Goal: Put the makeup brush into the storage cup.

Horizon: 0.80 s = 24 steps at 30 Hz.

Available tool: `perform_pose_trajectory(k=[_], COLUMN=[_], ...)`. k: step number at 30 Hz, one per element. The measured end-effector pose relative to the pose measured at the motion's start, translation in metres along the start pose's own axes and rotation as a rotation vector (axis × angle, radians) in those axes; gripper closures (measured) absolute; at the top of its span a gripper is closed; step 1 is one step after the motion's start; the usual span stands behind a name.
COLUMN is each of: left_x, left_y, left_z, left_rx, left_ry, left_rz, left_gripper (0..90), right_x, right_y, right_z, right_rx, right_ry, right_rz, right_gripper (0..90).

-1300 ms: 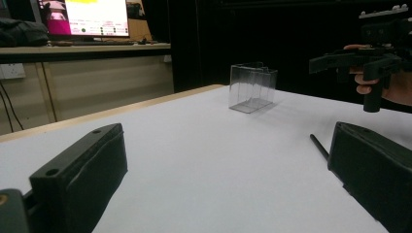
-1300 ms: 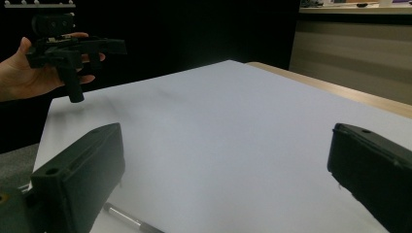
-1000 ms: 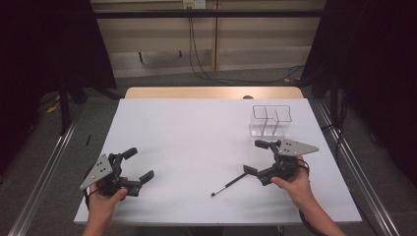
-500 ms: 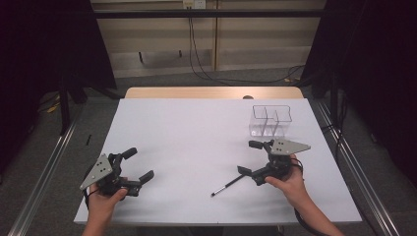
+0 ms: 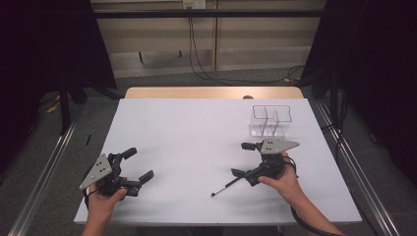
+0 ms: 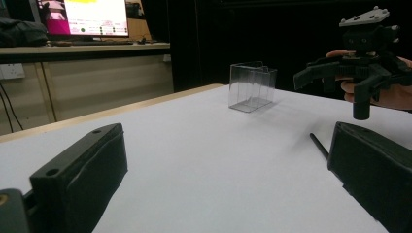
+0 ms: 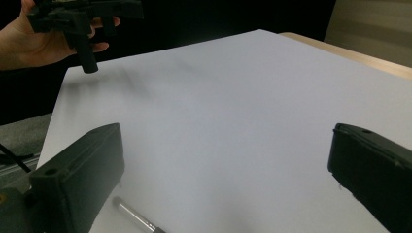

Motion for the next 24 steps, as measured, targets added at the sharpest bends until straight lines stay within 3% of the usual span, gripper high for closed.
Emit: perform_pose_trajectory(k=[10, 21, 24], left_x=[0.000, 0.000, 0.000], left_y=[0.000, 0.000, 0.000], left_z=[0.000, 0.000, 0.000], left_rx=[0.000, 0.005, 0.004], left_ry=[0.002, 0.009, 0.006], left_rz=[0.001, 0.002, 0.001], left_gripper=[0.6, 0.7, 0.7], right_x=[-0.002, -0.001, -0.001], right_y=[0.007, 0.016, 0.017], right_z=[0.002, 0.001, 0.001], right_rx=[0.096, 0.277, 0.294], right_ry=[-0.006, -0.061, -0.062], right_rz=[-0.017, -0.044, -0.051], right_gripper=[0.0, 0.0, 0.0])
Point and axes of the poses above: each handheld gripper's, and its own axes: y roughly forward along the jaws, z roughly out of its underside, x roughly to its left, the point moved 2 cm from there along y, roughly forward along the jaws, and after that the axes turned 9 degrees about x, right-handed, at the moved point
